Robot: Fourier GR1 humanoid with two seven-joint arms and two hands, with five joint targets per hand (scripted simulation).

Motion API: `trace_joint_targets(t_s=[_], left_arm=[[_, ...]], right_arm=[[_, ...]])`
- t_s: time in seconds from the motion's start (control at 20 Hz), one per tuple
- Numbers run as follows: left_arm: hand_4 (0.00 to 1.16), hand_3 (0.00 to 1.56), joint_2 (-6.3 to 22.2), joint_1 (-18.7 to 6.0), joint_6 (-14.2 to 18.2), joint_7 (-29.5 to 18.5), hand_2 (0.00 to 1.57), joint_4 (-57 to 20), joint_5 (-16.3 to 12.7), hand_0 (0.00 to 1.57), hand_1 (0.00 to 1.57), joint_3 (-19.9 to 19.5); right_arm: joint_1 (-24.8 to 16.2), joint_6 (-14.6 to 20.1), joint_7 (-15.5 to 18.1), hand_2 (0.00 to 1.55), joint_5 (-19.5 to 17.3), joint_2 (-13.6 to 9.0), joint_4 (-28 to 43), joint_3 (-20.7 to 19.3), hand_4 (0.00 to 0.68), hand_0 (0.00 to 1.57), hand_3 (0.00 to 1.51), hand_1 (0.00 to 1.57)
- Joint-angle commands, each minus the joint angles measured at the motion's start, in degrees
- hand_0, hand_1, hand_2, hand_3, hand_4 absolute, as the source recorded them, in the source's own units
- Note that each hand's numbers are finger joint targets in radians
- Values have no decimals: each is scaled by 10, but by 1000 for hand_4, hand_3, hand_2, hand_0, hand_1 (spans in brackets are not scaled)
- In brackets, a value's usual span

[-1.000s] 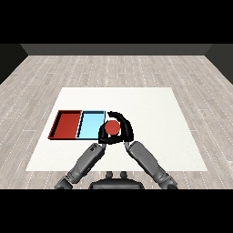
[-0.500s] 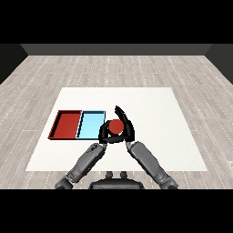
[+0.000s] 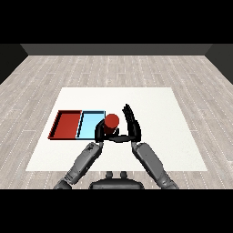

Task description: Pick the red can and put it in the red box

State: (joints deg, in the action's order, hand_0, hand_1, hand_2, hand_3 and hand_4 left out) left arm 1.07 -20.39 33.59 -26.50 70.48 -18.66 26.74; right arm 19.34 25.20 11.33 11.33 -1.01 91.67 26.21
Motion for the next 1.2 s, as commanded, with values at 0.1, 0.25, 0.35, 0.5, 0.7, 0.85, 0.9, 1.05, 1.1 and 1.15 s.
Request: trace_joint_targets(t_s=[0.1,0.25,0.35,0.5,0.7,0.85,0.9,1.05,1.1,1.15], left_arm=[[1133,1465,-10,11,30,-2,1561,10,11,1571,1571,16],[1127,1472,20,-4,17,53,1571,53,35,1571,1571,-30],[1135,1484,65,-14,-27,59,1571,61,13,1571,1571,-81],[1126,1479,85,-17,-21,75,1571,70,23,1571,1571,-96],[1125,1486,122,-39,-19,98,1571,31,27,1571,1571,-143],[1112,1491,208,-2,-45,91,1571,24,34,1571,1571,-181],[1109,1486,201,-17,-13,139,1571,51,55,1571,1571,-166],[1133,1474,246,-26,-17,172,1542,-1,93,1571,1571,-160],[1122,1468,270,-32,-37,168,1536,-45,82,1571,1571,-185],[1112,1471,279,-28,-69,160,1540,-92,69,1571,1571,-197]], right_arm=[[-61,-42,-2,0,-9,-28,78,-33,0,0,0,0],[-126,-93,38,0,63,-61,113,-81,0,0,0,0],[-155,-59,-4,0,28,-58,175,-46,0,0,0,0],[-209,-89,11,0,38,-106,212,-84,0,0,0,0],[-224,-125,7,0,84,-131,184,-150,0,0,0,0],[-236,-124,18,0,89,-127,171,-165,0,0,0,0],[-238,-143,25,0,109,-127,160,-182,0,0,0,0],[-238,-153,44,0,102,-118,125,-176,0,0,0,0],[-254,-165,46,0,120,-130,149,-195,0,0,0,0],[-230,-146,41,0,96,-111,122,-169,0,0,0,0]])
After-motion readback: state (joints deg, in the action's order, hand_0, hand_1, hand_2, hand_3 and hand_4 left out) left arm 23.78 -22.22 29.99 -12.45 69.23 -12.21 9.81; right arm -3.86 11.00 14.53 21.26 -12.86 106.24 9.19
